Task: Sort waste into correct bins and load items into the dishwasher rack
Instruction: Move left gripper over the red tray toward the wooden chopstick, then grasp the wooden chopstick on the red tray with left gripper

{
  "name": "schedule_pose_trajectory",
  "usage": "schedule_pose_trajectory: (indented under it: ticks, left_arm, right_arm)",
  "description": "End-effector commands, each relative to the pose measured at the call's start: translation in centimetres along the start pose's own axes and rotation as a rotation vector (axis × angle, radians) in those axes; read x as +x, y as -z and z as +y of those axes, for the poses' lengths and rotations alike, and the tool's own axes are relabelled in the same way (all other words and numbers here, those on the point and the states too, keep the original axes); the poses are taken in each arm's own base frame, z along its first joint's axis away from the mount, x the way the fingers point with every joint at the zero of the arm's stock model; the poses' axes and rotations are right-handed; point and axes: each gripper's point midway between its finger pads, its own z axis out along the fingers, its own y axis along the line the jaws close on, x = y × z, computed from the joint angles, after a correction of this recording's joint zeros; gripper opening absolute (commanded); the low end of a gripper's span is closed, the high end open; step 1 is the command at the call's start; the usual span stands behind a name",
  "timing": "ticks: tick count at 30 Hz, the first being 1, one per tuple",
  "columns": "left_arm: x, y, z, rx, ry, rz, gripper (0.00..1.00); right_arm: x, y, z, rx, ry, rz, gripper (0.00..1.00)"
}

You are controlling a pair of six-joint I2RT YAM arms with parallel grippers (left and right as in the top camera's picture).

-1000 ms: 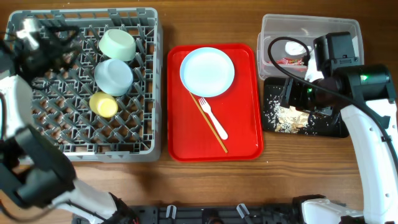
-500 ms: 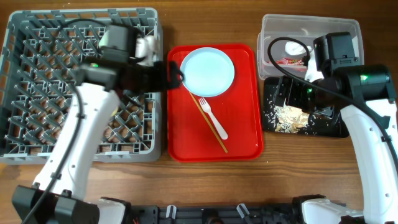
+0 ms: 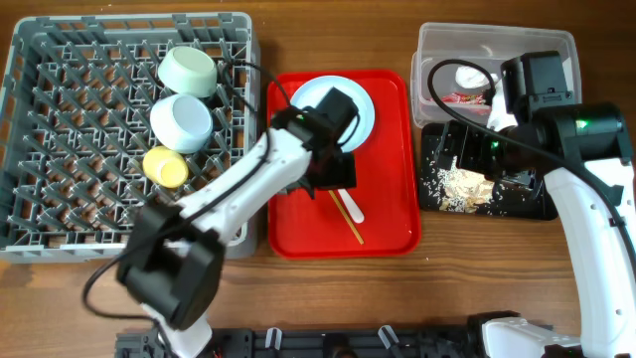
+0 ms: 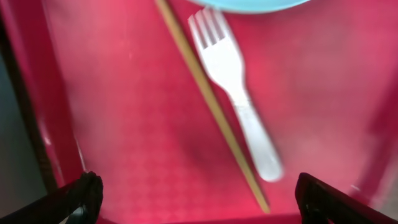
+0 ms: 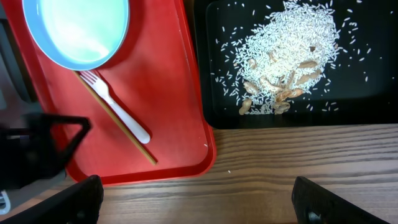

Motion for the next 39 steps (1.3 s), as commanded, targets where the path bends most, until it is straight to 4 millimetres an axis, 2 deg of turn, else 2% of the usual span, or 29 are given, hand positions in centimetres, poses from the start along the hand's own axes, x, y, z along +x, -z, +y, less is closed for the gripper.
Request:
schedule_pose_trajectory:
  ticks: [1, 7, 23, 31, 34, 39]
  left_arm:
    - [0.5, -2.8, 1.2, -0.085, 0.077, 0.045, 1.0]
    - [1.1, -4.8, 1.8, -0.131, 0.081, 0.094, 1.0]
    - [1.6, -6.6, 2.3, -0.165, 0.081, 0.133, 0.98]
    - [2.9, -8.0, 3.4, -0.185, 0.109, 0.155, 0.74]
    - [3.1, -8.4, 3.6, -0.187, 0.108, 0.157, 0.4]
    - [3.0, -8.4, 3.5, -0.184, 0.109, 0.153, 0.16]
  right_arm:
    - [-0.3, 0.5, -0.1, 0.006, -0.005, -0.017, 0.98]
    - [-0.3, 0.5, -1.3, 0.045, -0.055, -0.015, 0.98]
    - [0.6, 0.6, -1.6, 0.056, -0.059, 0.019, 0.99]
    - [0.6, 0.6, -1.5, 0.054, -0.058, 0.02, 0.98]
    - [0.6, 0.6, -1.5, 0.054, -0.058, 0.02, 0.99]
    - [0.6, 0.6, -1.5, 0.054, -0.058, 0.02, 0.98]
